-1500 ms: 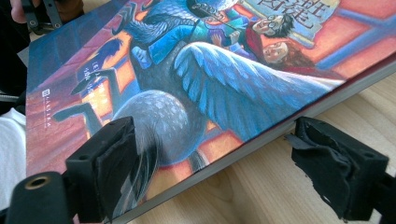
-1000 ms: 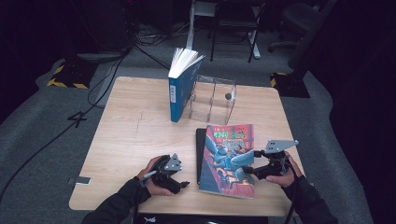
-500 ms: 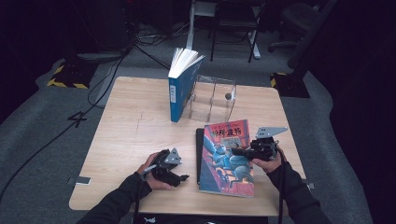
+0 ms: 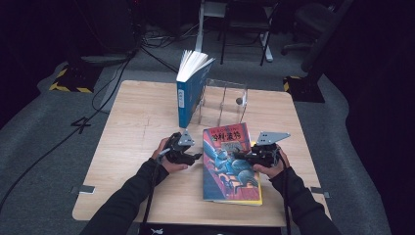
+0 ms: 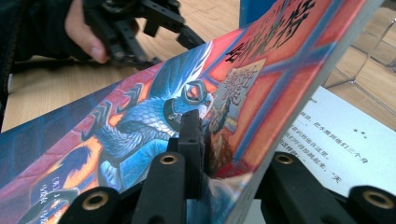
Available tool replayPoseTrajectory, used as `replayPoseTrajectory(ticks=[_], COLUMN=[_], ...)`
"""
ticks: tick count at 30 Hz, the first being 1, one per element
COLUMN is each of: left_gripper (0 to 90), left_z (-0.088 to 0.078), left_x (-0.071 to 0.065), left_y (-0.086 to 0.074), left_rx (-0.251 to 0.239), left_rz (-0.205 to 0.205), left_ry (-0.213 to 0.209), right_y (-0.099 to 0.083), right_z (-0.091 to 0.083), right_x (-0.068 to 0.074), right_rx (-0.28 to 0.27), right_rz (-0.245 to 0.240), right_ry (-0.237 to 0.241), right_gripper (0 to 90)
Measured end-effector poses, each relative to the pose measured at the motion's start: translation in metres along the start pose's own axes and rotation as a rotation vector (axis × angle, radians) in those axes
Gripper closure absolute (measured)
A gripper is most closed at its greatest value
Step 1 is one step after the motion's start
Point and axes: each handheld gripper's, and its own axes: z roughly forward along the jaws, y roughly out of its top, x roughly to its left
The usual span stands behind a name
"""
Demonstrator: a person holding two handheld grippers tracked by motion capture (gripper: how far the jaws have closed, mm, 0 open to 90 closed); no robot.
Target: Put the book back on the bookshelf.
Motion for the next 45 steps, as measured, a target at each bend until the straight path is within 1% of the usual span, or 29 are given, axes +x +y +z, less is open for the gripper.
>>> replayPoseTrajectory(ticks=[1,2,3,5,6,9,10,13,14,15,16,17,18,19,20,21,22,23,25,26,27,29,30,32,34,35,38,41,45], left_gripper=[38.4,40.2,39.9,46.7,48.0,47.8,47.8,48.4,48.4,51.9,53.6,56.4,59.7,60.5,62.9,65.2,66.7,67.7,71.4,72.0,73.5,78.1,80.8,85.3,88.9,89.7,89.9,89.9,89.9], left_z=[0.001,0.002,0.004,0.005,0.006,0.008,0.008,0.007,0.005,0.002,-0.001,-0.004,-0.006,-0.010,-0.014,-0.018,-0.021,-0.024,-0.028,-0.030,-0.031,-0.032,-0.034,-0.036,-0.039,-0.041,-0.047,-0.056,-0.069], left_x=[0.002,0.005,0.009,0.013,0.016,0.020,0.021,0.023,0.025,0.028,0.029,0.030,0.030,0.032,0.034,0.035,0.035,0.036,0.036,0.036,0.036,0.036,0.035,0.034,0.032,0.031,0.029,0.027,0.024], left_y=[0.001,0.004,0.006,0.012,0.014,0.020,0.022,0.027,0.029,0.033,0.036,0.040,0.042,0.047,0.050,0.054,0.057,0.060,0.065,0.067,0.069,0.070,0.074,0.078,0.083,0.086,0.096,0.106,0.119], left_rx=[-0.010,-0.011,-0.020,-0.044,-0.040,-0.066,-0.077,-0.090,-0.106,-0.130,-0.141,-0.157,-0.161,-0.170,-0.179,-0.187,-0.185,-0.186,-0.196,-0.195,-0.203,-0.209,-0.230,-0.243,-0.252,-0.263,-0.279,-0.298,-0.325], left_rz=[0.003,-0.003,-0.022,-0.040,-0.043,-0.055,-0.068,-0.067,-0.069,-0.080,-0.076,-0.076,-0.072,-0.065,-0.071,-0.067,-0.056,-0.042,-0.037,-0.032,-0.031,-0.029,-0.021,-0.012,0.006,0.004,0.026,0.052,0.076], left_ry=[0.013,0.004,-0.008,-0.017,-0.019,-0.031,-0.040,-0.040,-0.045,-0.067,-0.063,-0.067,-0.070,-0.067,-0.069,-0.078,-0.080,-0.077,-0.085,-0.084,-0.093,-0.102,-0.130,-0.146,-0.144,-0.150,-0.142,-0.132,-0.120], right_y=[0.000,0.000,0.000,0.000,0.001,0.002,0.003,0.005,0.005,0.005,0.006,0.008,0.009,0.011,0.014,0.016,0.019,0.021,0.025,0.026,0.026,0.027,0.027,0.029,0.030,0.030,0.033,0.038,0.042], right_z=[0.000,0.000,0.000,0.000,0.000,-0.004,-0.006,-0.009,-0.009,-0.011,-0.014,-0.015,-0.017,-0.018,-0.020,-0.021,-0.023,-0.024,-0.026,-0.026,-0.027,-0.028,-0.030,-0.032,-0.034,-0.034,-0.037,-0.040,-0.045], right_x=[0.000,0.000,0.000,0.000,0.001,0.002,0.003,0.006,0.006,0.006,0.007,0.007,0.008,0.010,0.012,0.014,0.017,0.019,0.022,0.023,0.023,0.024,0.024,0.024,0.023,0.023,0.021,0.021,0.023], right_rx=[-0.003,-0.005,-0.008,-0.014,-0.020,-0.049,-0.058,-0.092,-0.092,-0.105,-0.130,-0.140,-0.148,-0.153,-0.162,-0.168,-0.175,-0.182,-0.193,-0.194,-0.197,-0.204,-0.208,-0.208,-0.208,-0.209,-0.213,-0.219,-0.244], right_rz=[-0.008,-0.010,-0.013,-0.020,-0.030,-0.041,-0.051,-0.069,-0.069,-0.073,-0.080,-0.089,-0.098,-0.105,-0.118,-0.136,-0.163,-0.175,-0.197,-0.205,-0.210,-0.219,-0.224,-0.227,-0.234,-0.237,-0.243,-0.264,-0.290], right_ry=[0.000,0.001,0.003,0.003,0.001,-0.001,-0.004,-0.015,-0.015,-0.019,-0.021,-0.028,-0.033,-0.037,-0.041,-0.046,-0.047,-0.042,-0.044,-0.045,-0.047,-0.059,-0.059,-0.059,-0.059,-0.059,-0.059,-0.065,-0.113], right_gripper=[76.0,76.0,76.0,76.0,76.0,76.1,76.0,76.1,76.1,76.1,76.1,76.1,76.1,76.1,76.1,76.1,76.1,76.1,76.1,76.1,75.9,75.6,75.6,75.1,74.8,74.4,73.8,75.0,79.4])
